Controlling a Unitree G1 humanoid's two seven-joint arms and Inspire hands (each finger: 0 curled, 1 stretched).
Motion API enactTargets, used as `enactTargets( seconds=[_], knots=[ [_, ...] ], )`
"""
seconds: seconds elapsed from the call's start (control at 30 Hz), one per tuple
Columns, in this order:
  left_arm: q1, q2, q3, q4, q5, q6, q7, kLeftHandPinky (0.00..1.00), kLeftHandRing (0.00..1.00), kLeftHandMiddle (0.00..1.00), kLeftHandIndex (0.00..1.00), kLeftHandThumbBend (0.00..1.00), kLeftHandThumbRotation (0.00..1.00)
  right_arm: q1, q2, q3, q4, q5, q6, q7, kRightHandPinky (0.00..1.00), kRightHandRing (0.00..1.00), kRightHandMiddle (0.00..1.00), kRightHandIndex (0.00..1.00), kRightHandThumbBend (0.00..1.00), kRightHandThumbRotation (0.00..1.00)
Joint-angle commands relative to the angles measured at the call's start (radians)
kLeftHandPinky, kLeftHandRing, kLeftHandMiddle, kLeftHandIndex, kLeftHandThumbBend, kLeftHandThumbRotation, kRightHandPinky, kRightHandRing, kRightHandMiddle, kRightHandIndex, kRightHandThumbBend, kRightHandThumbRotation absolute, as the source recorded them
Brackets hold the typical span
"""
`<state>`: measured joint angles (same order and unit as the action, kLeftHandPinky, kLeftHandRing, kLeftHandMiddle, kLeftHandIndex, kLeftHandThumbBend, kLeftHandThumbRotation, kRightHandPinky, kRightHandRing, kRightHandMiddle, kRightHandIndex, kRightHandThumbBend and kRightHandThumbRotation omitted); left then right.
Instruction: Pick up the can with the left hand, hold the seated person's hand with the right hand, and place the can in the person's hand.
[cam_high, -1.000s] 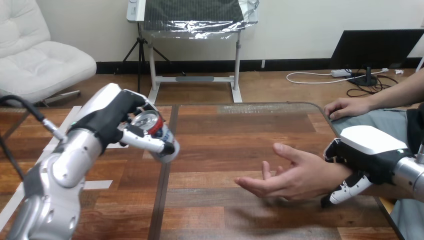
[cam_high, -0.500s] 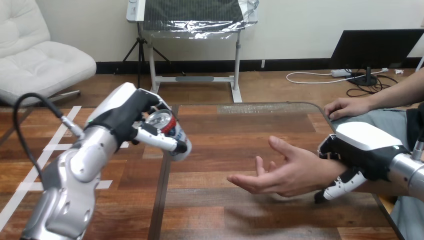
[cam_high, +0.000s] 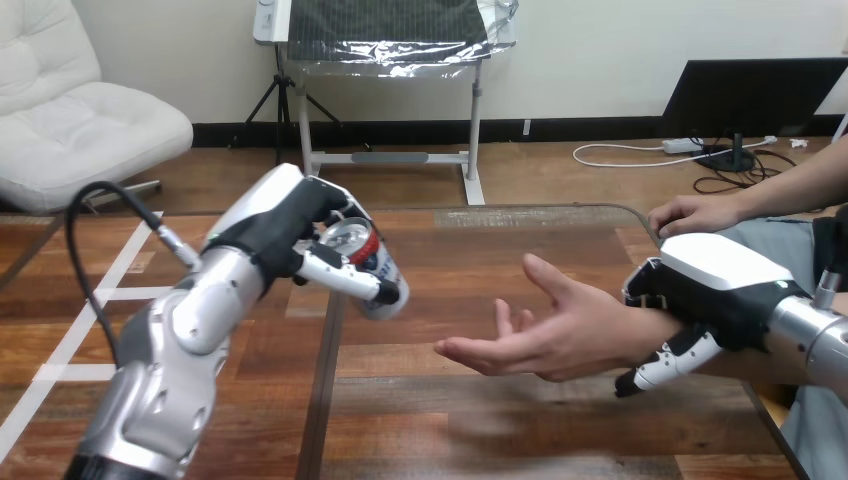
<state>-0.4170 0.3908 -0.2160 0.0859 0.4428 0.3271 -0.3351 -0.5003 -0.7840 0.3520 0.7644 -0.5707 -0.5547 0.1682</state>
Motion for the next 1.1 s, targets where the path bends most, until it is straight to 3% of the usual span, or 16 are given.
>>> enactTargets(
  seconds=[0.0,0.4,1.07],
  knots=[
    [-0.118,-0.025,-0.009,0.033,0.001,-0.040,0.028,0.21,0.29,0.38,0.50,0.66,0.00,-0.003,0.020,-0.023,-0.004,0.024,0.028,0.017,0.23,0.30,0.37,0.41,0.90,0.36],
    [-0.162,-0.066,-0.037,0.121,0.015,-0.092,0.054,0.27,0.33,0.42,0.50,0.68,0.00,-0.004,0.020,-0.026,-0.044,0.034,0.051,0.036,0.26,0.33,0.40,0.42,0.89,0.37],
    [-0.247,-0.149,-0.073,0.262,0.017,-0.133,0.085,0.26,0.34,0.42,0.49,0.66,0.00,-0.004,0.035,-0.036,-0.135,0.051,0.098,0.084,0.26,0.33,0.39,0.41,0.90,0.38]
  ],
)
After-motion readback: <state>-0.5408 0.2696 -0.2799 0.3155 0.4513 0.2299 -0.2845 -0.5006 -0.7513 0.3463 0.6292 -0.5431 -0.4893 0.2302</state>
